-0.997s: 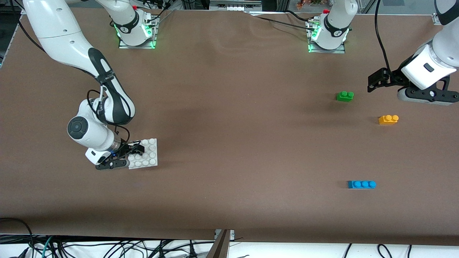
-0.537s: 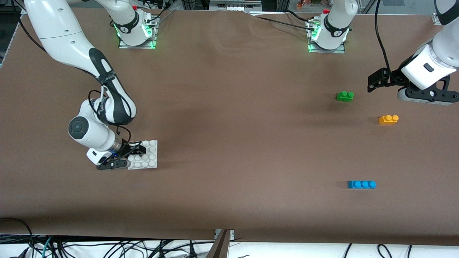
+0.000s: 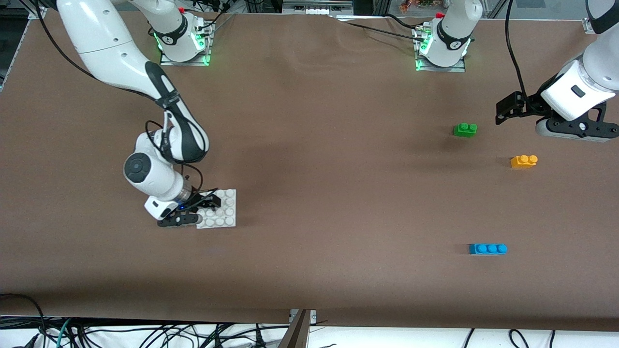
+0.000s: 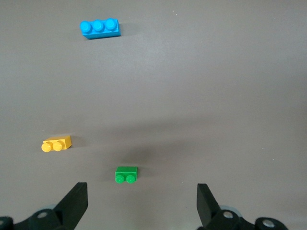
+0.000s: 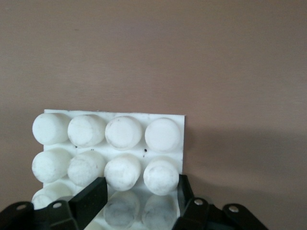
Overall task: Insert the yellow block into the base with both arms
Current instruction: 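Slide the white base plate with the right gripper toward the table middle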
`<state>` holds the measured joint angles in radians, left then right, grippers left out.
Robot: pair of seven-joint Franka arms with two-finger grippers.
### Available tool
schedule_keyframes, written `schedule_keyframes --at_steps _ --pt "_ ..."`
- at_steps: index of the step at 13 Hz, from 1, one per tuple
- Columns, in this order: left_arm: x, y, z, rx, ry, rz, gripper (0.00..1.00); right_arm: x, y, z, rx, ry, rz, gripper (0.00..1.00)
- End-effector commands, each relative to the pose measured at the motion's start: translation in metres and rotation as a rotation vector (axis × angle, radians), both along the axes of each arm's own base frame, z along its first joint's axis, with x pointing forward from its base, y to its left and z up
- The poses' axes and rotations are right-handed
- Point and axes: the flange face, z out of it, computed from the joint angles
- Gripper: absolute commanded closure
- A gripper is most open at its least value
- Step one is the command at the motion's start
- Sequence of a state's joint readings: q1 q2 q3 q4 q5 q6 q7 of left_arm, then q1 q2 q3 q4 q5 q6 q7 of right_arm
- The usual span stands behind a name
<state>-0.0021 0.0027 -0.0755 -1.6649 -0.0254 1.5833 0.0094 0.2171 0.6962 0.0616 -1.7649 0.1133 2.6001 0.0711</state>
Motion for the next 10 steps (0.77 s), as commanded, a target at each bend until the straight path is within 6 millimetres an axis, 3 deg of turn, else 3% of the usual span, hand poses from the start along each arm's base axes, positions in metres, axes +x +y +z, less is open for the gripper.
schedule_keyframes --at_steps 1,6,10 --pt "0.002 0.0 0.006 -0.022 0.014 0.01 0.0 -0.004 0.034 -0.019 0.02 -0.016 -0.042 0.34" --pt "0.002 0.0 0.006 -0.022 0.014 0.01 0.0 -0.019 0.126 -0.016 0.045 -0.037 -0.044 0.34" --pt "0.001 0.0 0.005 -0.022 0.016 0.01 0.0 -0.031 0.178 -0.019 0.044 -0.061 0.0 0.34"
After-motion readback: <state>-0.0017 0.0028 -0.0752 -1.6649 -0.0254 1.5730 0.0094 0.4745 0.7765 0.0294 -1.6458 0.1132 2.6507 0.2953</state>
